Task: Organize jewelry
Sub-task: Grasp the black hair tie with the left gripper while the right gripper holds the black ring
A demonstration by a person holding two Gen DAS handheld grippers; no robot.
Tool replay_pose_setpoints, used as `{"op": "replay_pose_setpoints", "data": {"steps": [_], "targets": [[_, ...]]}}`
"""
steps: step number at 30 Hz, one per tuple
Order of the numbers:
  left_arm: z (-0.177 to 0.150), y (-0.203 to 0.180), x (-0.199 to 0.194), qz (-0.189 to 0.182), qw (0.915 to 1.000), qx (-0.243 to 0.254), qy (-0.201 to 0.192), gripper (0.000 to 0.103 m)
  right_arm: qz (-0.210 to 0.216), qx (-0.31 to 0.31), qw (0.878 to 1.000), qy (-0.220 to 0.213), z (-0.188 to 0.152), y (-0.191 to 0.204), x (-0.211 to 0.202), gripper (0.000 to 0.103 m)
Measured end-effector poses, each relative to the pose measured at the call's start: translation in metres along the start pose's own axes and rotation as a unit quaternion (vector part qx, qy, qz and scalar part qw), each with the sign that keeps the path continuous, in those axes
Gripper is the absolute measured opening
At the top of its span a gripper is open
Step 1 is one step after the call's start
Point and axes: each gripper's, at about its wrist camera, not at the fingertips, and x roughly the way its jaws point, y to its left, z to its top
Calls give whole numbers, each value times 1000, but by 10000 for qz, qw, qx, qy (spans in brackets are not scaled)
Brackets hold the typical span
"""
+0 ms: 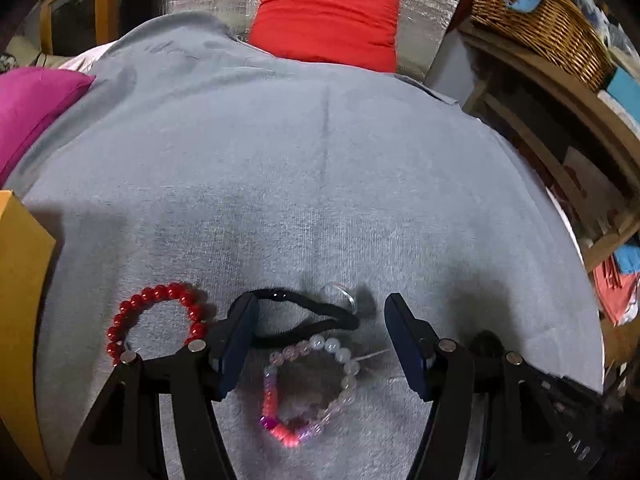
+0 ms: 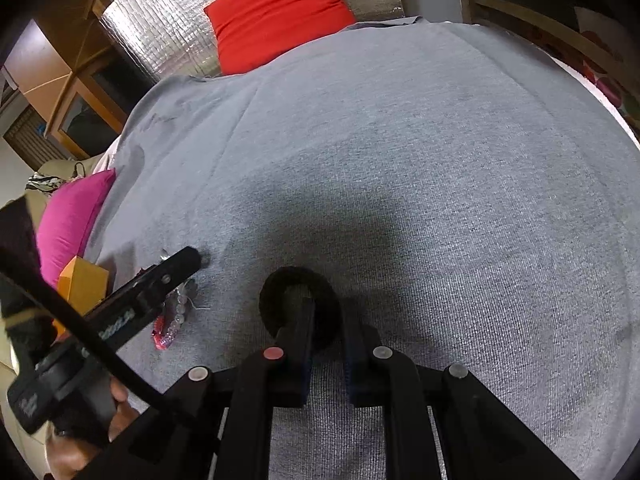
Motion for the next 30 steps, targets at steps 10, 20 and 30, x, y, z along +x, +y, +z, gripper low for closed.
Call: {"op": "replay_pose_setpoints", "data": {"steps": [10, 20, 30], "targets": [[0, 7, -2, -37, 9999, 144, 7, 10, -9, -120, 9999, -34, 3, 5, 2, 15], [-5, 16, -38, -344, 9978, 384, -410, 8, 189, -49, 9997, -151, 2, 4, -4, 14], [-5, 33, -80, -345, 9957, 271, -818, 8, 637, 224, 9970, -367, 7, -9, -18, 14]]}}
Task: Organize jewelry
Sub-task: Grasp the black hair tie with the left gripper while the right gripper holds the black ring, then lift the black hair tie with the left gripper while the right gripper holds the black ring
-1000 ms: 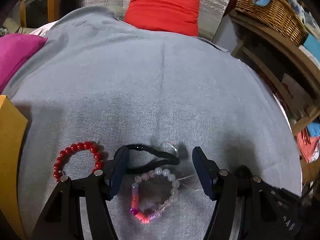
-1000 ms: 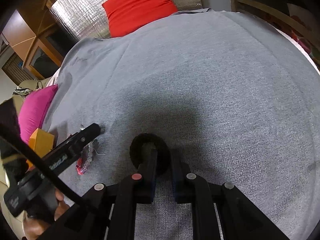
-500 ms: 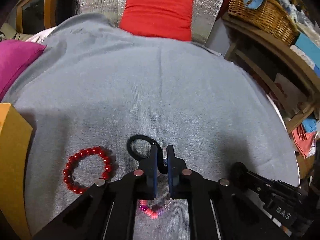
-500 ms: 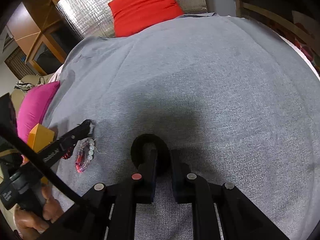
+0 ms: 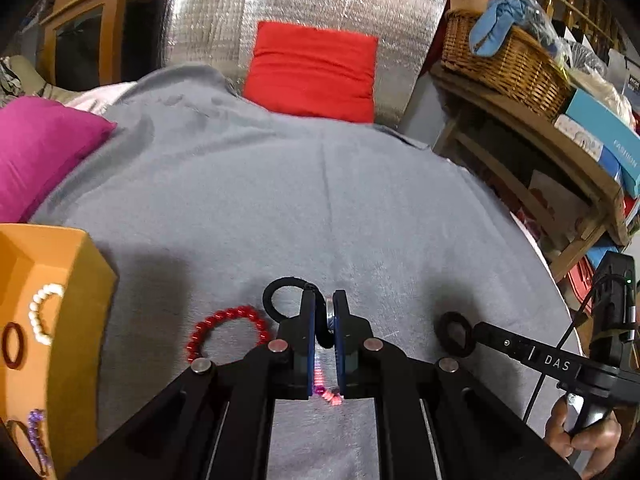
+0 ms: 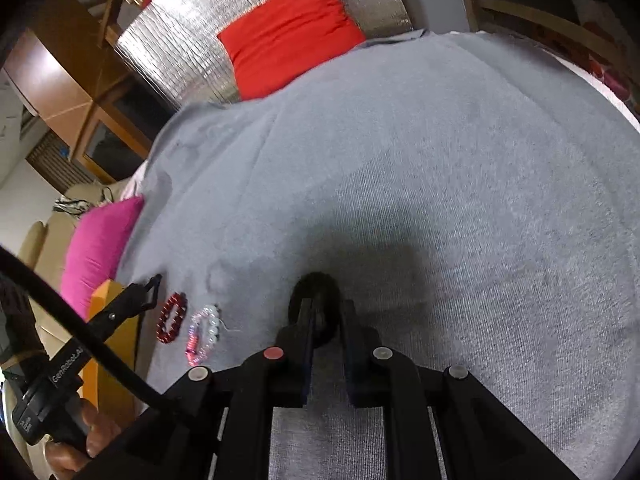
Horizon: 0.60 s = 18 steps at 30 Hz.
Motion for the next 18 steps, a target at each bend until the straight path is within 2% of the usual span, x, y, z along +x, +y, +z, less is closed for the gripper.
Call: {"op": "replay_pose_setpoints", "data": {"steps": [4, 8, 10, 13, 18], "targets": [[0, 7, -18, 63, 9998, -21, -197, 8, 111, -19, 9999, -68, -1, 8, 0, 14], [-3, 11, -26, 82, 9997, 20, -239, 8, -67, -98, 9999, -56, -1, 15, 1, 13], [-4, 16, -27, 93, 9997, -8, -227, 8, -159, -39, 9998, -81, 2, 13, -2, 14], [-5, 22, -28, 125, 9997, -49, -212, 8, -367, 10, 9993, -96, 6, 5, -6, 22], [-6, 29, -28, 197, 9996, -94, -177, 8, -469, 272, 9985, -11, 10, -12, 1, 22]]}}
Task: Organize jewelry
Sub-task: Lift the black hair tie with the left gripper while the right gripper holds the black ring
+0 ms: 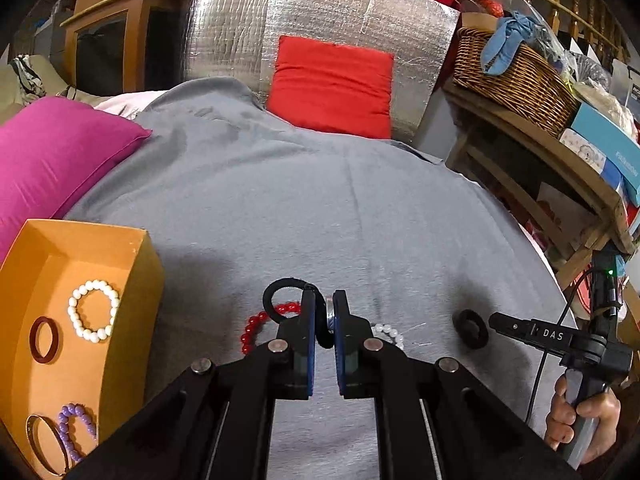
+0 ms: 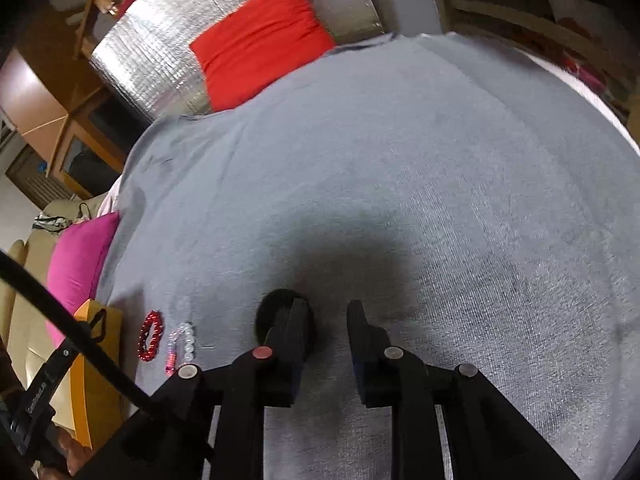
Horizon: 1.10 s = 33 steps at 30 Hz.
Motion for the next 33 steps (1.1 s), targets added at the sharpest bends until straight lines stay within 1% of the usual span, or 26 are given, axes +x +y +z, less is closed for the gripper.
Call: {"op": "replay_pose_setpoints", "data": {"steps": [6, 9, 13, 15, 17, 26, 33], "targets": [[-1, -2, 1, 35, 10000, 22, 24, 8, -31, -169, 9998, 80, -2, 10, 8, 23], [-2, -4, 2, 33, 10000, 74, 52, 8, -152, -264, 9994, 161, -6, 15, 16, 24], [-4, -8, 4, 71, 9999, 124, 84, 8, -309, -449, 9985, 8, -9, 23, 18, 24], [-4, -8, 5, 92, 9998, 147, 101, 8, -422, -637, 9971, -70, -11, 29, 19, 21], [-5, -10, 6, 112, 9997, 162, 120, 8, -497, -767, 9957, -116, -13, 33, 19, 14], [-8, -20, 4, 355, 9986, 384, 50, 8, -430, -808, 9956, -222, -14, 38, 14, 12], [-10, -24, 4, 562, 9969, 553, 32, 8, -279, -768, 9961, -331, -18, 40, 3, 12]]}}
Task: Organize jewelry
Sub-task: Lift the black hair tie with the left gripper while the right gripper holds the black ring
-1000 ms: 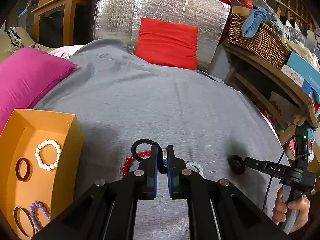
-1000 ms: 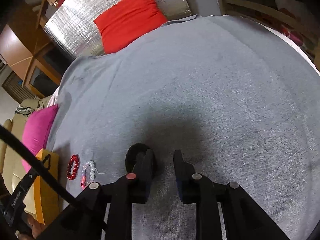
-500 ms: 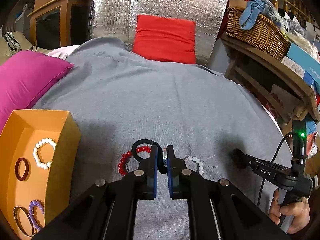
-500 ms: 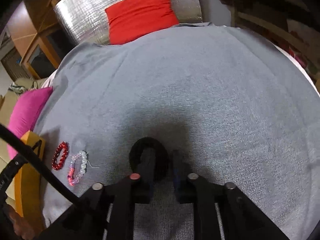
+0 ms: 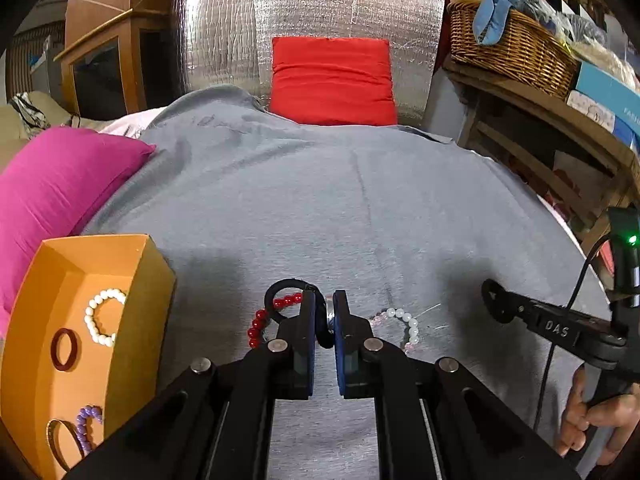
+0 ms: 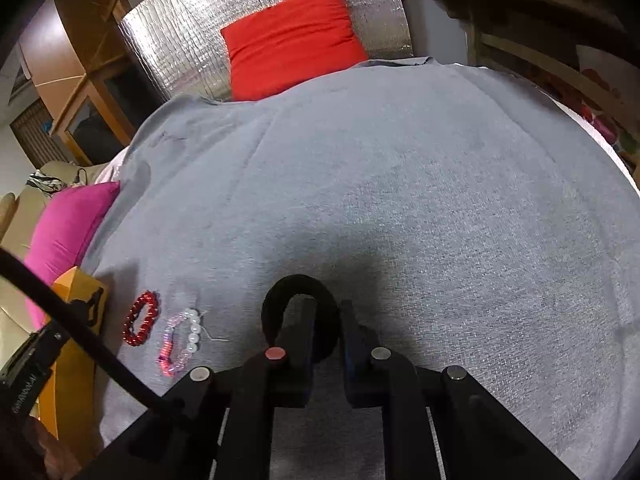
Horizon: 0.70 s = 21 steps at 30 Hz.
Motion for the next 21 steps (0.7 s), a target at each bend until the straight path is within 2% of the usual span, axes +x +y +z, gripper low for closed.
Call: {"op": "replay_pose_setpoints", "data": {"steps": [8, 15, 21], "targets": [[0, -2, 2, 189, 9998, 103, 29, 8, 50, -128, 9997, -200, 1, 5, -10, 12], [-3, -13, 3, 353, 9988, 326, 36, 8, 103, -190, 9995, -226, 3, -2, -14, 12], [-6, -19, 1, 417, 9982, 427, 6, 8, 237, -244, 9991, -257, 2, 7, -19, 12]]}}
